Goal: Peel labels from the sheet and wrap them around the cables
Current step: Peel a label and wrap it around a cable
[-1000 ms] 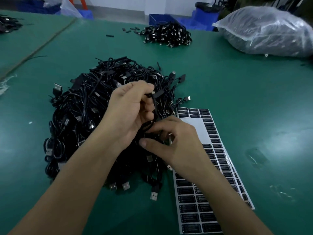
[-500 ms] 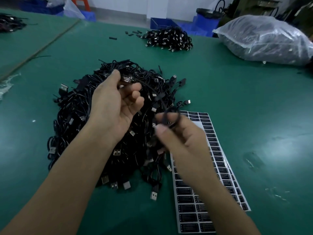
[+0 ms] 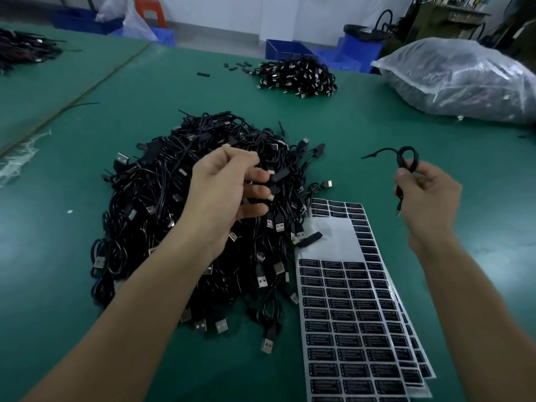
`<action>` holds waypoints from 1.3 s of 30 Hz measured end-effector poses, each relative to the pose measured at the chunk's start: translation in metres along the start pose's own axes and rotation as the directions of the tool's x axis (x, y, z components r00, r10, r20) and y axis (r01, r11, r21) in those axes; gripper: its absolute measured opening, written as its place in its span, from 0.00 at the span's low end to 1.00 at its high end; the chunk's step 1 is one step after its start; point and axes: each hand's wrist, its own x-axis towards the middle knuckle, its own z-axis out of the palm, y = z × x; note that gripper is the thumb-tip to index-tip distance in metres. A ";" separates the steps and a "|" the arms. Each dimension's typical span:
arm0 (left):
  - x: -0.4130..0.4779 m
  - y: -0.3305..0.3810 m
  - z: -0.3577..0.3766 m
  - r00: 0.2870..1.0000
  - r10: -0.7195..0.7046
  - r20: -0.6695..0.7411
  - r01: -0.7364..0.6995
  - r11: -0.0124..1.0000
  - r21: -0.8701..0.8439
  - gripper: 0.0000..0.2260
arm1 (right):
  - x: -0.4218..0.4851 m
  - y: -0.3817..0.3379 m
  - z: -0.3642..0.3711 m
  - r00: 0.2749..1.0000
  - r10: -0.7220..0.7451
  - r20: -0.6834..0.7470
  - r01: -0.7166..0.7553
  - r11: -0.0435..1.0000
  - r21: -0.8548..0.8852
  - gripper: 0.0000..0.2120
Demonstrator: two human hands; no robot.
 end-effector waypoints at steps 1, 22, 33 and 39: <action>0.001 0.000 -0.001 1.000 0.007 -0.010 -0.007 1.000 0.022 0.04 | 0.005 0.002 0.001 0.999 -0.012 -0.034 0.011 1.000 -0.018 0.07; 0.010 -0.006 -0.009 0.978 0.190 -0.086 -0.166 0.959 0.229 0.05 | -0.070 -0.032 0.045 0.852 -0.044 0.521 0.307 0.848 -0.432 0.10; 0.010 -0.029 -0.010 0.934 0.308 0.179 -0.320 0.505 0.802 0.07 | -0.090 -0.028 0.081 0.878 -0.092 0.470 0.348 0.795 -0.496 0.15; 0.008 -0.039 -0.008 0.932 0.238 0.272 -0.281 0.005 0.960 0.11 | -0.105 -0.038 0.100 0.744 -0.149 0.652 0.545 0.700 -0.462 0.18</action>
